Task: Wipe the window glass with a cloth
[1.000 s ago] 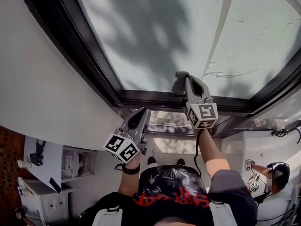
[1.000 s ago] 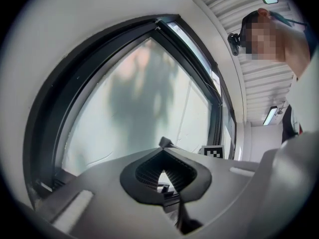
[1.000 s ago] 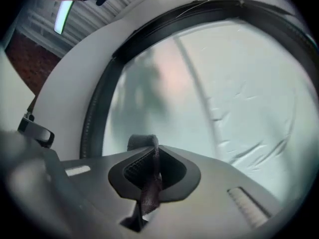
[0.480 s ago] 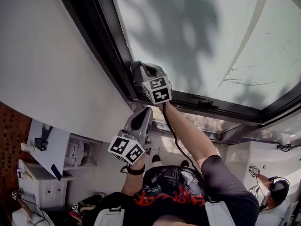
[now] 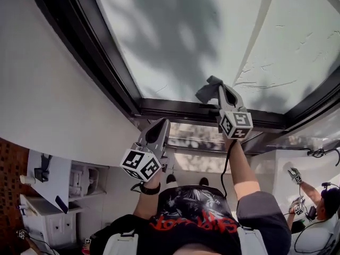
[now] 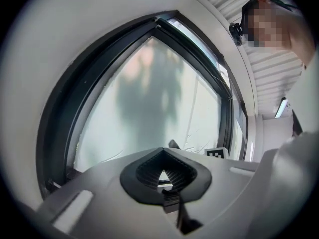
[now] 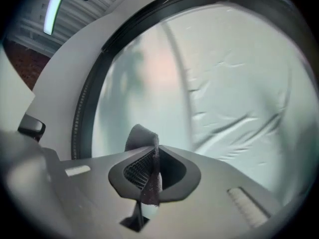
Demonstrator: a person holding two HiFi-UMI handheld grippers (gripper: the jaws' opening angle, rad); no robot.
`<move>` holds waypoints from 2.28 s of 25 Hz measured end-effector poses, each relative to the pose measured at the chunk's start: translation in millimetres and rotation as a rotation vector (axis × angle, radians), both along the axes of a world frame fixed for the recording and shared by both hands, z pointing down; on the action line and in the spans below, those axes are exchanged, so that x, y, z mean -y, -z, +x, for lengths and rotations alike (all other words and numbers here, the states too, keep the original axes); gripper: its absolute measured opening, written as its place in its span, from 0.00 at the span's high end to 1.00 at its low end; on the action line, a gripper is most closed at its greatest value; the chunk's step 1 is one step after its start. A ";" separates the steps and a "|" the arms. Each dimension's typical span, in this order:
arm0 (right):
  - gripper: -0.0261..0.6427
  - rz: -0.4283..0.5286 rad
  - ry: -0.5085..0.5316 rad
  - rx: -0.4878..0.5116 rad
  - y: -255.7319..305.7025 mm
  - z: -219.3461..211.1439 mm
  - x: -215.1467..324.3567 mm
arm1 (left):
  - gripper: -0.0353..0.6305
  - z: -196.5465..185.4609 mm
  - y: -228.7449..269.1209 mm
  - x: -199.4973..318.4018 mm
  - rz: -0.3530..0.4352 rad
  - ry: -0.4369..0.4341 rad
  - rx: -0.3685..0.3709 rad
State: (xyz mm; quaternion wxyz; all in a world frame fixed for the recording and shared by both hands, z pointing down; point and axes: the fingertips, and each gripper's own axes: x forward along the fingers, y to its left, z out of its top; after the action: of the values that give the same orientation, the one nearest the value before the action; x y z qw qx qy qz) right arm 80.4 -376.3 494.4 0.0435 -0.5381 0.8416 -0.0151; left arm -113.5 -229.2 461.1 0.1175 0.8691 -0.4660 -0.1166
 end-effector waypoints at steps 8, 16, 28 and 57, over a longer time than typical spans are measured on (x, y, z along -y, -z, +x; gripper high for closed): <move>0.93 -0.056 -0.472 -0.073 -21.6 277.1 -29.0 | 0.94 43.4 3.8 8.6 0.002 -0.087 -0.004; 0.93 -0.150 -0.756 0.034 -38.8 390.5 -26.1 | 0.94 42.1 4.7 7.9 0.005 -0.086 0.000; 0.93 0.041 0.233 0.051 24.2 -99.4 -37.1 | 0.94 -28.0 -0.1 -3.5 0.013 0.059 -0.015; 0.93 -0.227 -0.429 -0.126 -70.2 267.9 -30.6 | 0.94 67.5 -1.8 7.1 -0.019 -0.162 0.023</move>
State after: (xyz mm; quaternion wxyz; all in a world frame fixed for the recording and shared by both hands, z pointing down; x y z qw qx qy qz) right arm 348.3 -345.7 564.6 -0.0673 -0.7057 0.7021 -0.0663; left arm -46.0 -236.3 462.9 0.1294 0.9042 -0.3965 -0.0921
